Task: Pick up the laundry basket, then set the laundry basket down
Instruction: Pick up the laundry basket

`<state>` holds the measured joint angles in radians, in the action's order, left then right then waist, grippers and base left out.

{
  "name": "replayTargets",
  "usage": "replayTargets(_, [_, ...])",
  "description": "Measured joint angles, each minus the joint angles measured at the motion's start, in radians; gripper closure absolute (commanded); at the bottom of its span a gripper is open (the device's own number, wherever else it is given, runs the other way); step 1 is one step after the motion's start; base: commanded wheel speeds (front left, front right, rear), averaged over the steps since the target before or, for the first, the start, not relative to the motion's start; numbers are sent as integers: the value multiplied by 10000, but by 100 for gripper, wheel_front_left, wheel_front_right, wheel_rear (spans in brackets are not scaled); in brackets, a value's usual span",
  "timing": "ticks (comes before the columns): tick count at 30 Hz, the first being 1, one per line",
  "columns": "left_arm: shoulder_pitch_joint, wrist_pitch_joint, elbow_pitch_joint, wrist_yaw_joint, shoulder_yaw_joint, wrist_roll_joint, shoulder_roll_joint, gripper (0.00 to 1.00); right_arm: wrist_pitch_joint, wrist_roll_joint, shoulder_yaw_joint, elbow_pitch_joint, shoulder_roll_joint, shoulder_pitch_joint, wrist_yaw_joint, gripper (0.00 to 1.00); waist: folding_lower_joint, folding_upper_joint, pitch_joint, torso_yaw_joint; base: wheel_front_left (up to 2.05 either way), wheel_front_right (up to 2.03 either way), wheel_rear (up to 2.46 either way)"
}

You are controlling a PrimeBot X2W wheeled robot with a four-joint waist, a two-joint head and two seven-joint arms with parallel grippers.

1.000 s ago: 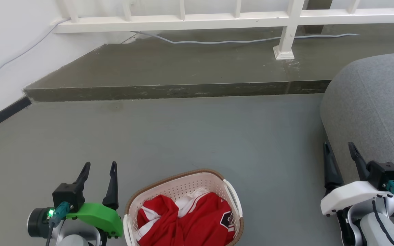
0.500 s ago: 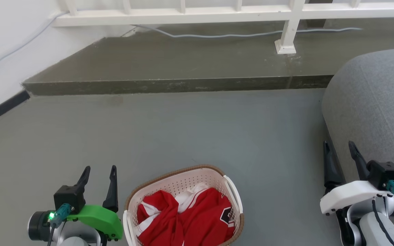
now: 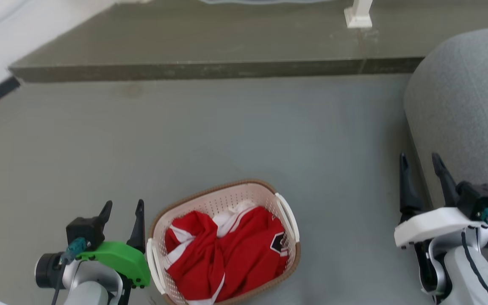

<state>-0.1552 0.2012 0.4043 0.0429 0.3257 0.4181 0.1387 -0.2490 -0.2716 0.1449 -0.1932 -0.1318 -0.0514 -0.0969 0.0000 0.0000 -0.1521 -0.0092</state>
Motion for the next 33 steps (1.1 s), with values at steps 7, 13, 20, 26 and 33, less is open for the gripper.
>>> replayTargets(7, [-533, -407, 541, -236, -19, 201, -44, 0, -12, 100, -56, 385, 8, -550, 63, 0, 0, 0, -877, -76, 0, 0, 0])
replayTargets(13, [-1125, -746, 1110, -428, -73, 539, -201, 0, -15, 190, -102, 721, 21, -1072, 75, 0, 0, 0, -1690, -162, 0, 0, 0])
replayTargets(20, [-1804, -1214, 2036, -598, -366, 957, -267, 0, -38, 263, -171, 1001, 81, -1623, 77, 0, 0, 0, -2628, -286, 0, 0, 0])
replayTargets(26, [-2030, -1584, 2997, -608, -700, 1352, -284, 0, -58, 265, -188, 1120, 153, -1943, 102, 0, 1, 0, -3309, -405, 0, 0, 0])
replayTargets(33, [-2477, -1852, 3779, -871, -798, 1680, -290, 0, -58, 351, -291, 1315, 224, -2119, 161, 0, 0, 0, -3958, -590, 0, 0, 0])
